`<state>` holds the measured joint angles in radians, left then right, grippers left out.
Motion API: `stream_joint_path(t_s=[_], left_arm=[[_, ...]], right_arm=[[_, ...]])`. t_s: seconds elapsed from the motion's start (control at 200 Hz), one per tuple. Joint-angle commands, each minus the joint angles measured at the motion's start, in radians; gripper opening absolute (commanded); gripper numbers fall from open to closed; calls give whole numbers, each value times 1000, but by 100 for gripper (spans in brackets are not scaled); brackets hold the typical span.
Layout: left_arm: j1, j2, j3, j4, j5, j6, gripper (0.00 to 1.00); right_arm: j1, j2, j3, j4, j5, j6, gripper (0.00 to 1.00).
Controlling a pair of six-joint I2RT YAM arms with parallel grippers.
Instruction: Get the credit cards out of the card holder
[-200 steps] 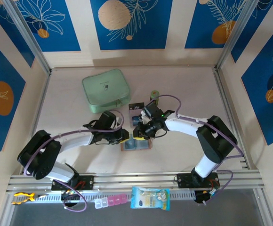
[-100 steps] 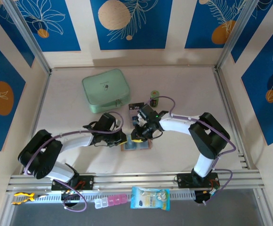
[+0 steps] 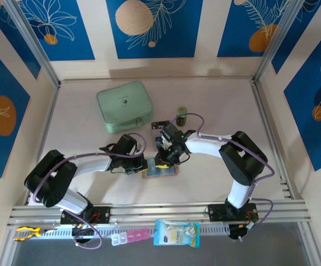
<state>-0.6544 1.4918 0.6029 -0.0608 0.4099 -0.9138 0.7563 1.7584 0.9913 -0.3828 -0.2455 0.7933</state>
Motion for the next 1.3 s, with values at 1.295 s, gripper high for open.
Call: stream_joint_path(t_s=[1.295], left_arm=[[10,12,-10,-60,-24,20,6]], right_arm=[[38,72,76,-121,102,-52,29]])
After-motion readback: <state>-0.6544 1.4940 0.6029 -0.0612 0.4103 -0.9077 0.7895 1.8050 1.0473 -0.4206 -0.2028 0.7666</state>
